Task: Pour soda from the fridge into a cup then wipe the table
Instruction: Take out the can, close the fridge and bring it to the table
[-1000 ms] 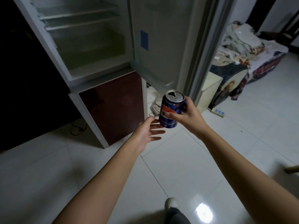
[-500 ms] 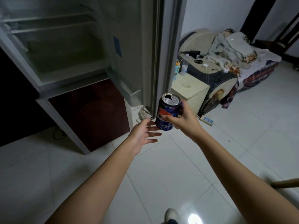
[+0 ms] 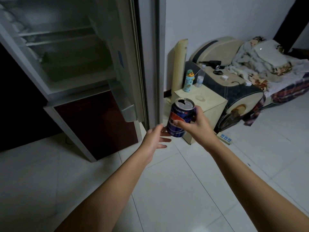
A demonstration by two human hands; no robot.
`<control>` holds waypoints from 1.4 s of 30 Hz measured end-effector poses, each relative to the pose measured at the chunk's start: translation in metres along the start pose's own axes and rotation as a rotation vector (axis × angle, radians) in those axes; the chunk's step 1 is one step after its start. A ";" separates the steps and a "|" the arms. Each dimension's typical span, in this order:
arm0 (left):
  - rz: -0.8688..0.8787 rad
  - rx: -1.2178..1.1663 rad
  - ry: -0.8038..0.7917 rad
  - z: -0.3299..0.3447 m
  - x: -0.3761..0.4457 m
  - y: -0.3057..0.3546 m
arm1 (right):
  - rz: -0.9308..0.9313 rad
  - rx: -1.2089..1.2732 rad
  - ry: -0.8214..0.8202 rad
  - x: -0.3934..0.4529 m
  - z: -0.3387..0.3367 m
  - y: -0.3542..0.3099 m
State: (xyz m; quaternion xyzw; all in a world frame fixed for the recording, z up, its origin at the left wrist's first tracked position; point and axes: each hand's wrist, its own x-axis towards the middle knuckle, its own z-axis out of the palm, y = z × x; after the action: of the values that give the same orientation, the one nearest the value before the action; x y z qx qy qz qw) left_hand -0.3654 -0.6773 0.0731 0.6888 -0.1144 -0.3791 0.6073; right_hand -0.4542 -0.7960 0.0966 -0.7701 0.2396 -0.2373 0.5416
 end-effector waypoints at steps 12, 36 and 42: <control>0.457 0.713 0.664 0.014 0.039 0.024 | -0.016 0.013 0.050 0.018 -0.030 0.005; 0.358 0.576 0.960 0.026 0.079 0.050 | -0.012 0.019 -0.018 0.032 -0.036 0.009; 0.359 0.565 0.956 -0.006 0.068 0.040 | -0.029 0.013 -0.093 0.034 -0.012 0.004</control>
State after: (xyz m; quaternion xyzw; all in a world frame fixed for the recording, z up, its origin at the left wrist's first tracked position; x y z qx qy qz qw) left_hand -0.3030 -0.7242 0.0835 0.8886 -0.0392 0.1281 0.4387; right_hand -0.4355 -0.8269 0.0996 -0.7799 0.2015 -0.2106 0.5539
